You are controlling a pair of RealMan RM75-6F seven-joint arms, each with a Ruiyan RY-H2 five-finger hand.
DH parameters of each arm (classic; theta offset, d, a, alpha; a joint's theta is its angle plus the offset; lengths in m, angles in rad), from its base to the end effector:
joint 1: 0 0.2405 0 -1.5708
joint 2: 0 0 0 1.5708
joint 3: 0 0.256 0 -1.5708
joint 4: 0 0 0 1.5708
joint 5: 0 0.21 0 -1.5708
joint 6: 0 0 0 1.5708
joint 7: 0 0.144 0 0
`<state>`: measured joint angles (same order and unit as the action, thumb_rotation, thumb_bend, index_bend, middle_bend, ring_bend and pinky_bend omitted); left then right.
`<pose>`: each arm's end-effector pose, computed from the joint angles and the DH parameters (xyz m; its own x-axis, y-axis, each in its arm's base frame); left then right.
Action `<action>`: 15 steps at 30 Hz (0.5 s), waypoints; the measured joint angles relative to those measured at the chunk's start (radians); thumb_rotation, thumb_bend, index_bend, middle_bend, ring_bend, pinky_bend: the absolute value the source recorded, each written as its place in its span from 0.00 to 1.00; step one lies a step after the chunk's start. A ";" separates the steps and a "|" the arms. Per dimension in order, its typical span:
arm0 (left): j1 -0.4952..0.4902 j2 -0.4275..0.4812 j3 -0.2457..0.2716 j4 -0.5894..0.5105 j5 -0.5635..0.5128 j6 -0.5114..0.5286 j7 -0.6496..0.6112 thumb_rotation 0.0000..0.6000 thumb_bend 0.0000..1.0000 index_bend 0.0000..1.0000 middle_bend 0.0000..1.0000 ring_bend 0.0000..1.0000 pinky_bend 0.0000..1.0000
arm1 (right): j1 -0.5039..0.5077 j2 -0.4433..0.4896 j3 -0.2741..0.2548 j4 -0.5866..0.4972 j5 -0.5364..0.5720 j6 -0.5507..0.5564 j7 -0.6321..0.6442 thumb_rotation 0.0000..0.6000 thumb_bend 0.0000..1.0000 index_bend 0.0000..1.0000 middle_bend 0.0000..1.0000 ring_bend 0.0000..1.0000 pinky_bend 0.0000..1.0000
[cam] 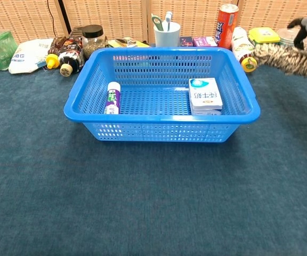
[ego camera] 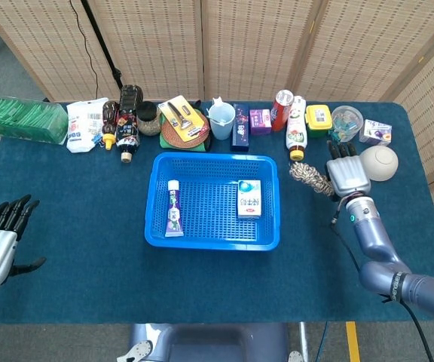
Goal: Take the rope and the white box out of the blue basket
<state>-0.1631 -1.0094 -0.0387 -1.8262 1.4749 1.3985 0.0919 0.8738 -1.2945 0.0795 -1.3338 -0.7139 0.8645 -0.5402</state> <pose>-0.2691 0.1963 0.1619 0.3883 0.0791 0.9181 0.9206 -0.0772 -0.3827 -0.2273 -0.4170 0.0930 0.7047 -0.2469 0.6651 -0.7012 -0.0998 0.7059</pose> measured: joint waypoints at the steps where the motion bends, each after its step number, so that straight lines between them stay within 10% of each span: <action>1: 0.000 0.000 0.000 -0.001 0.000 0.001 0.005 1.00 0.08 0.00 0.00 0.00 0.00 | -0.003 -0.009 -0.001 0.013 0.001 -0.012 0.010 1.00 0.15 0.61 0.00 0.00 0.00; 7: -0.003 -0.003 -0.001 -0.007 -0.008 -0.007 0.019 1.00 0.08 0.00 0.00 0.00 0.00 | -0.019 -0.051 -0.006 0.076 -0.023 -0.063 0.060 1.00 0.16 0.02 0.00 0.00 0.00; 15: -0.005 -0.003 -0.002 -0.007 -0.009 -0.009 0.020 1.00 0.08 0.00 0.00 0.00 0.00 | -0.043 -0.054 0.011 0.096 -0.071 -0.065 0.122 1.00 0.01 0.00 0.00 0.00 0.00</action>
<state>-0.1685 -1.0124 -0.0412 -1.8329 1.4655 1.3894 0.1115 0.8313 -1.3481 0.0909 -1.2378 -0.7847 0.7996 -0.4184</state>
